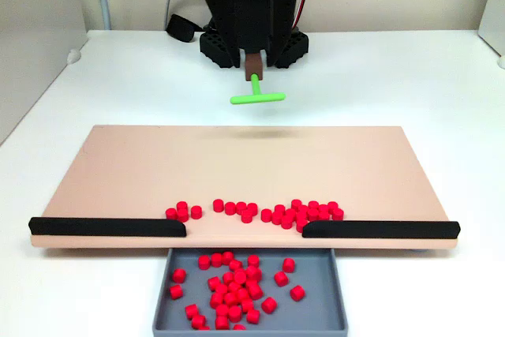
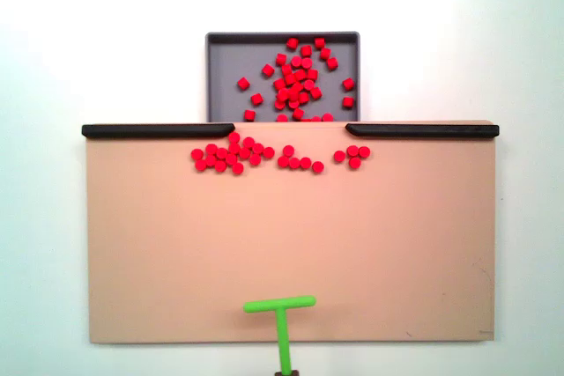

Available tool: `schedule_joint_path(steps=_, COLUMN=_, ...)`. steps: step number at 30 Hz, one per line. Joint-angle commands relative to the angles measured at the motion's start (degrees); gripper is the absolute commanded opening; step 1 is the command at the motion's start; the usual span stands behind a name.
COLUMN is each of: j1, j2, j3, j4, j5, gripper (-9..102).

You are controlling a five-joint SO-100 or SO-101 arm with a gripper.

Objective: Push granules from right to the grey container

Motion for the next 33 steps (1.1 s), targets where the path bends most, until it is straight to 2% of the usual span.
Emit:
schedule_joint_path(steps=1, j1=4.0, j2=0.6, j3=-1.1, j4=0.0, j5=-6.6, gripper=0)
schedule_joint_path(steps=6, j1=10.7, j2=1.1, j3=-1.3, j4=0.0, j5=-20.6, gripper=0)
schedule_joint_path(steps=13, j1=19.0, j2=-6.0, j3=-8.0, j4=0.0, j5=-54.3, gripper=0)
schedule_joint_path(steps=22, j1=24.3, j2=-18.3, j3=-21.4, j4=0.7, j5=-79.1, gripper=0)
schedule_joint_path(steps=26, j1=26.7, j2=-24.5, j3=-27.9, j4=0.7, j5=-93.5, gripper=0)
schedule_joint_path(steps=29, j1=27.2, j2=-29.0, j3=-32.6, j4=0.7, j5=-98.1, gripper=0)
schedule_joint_path(steps=33, j1=26.0, j2=-33.8, j3=-37.8, j4=0.7, j5=-99.0, gripper=0)
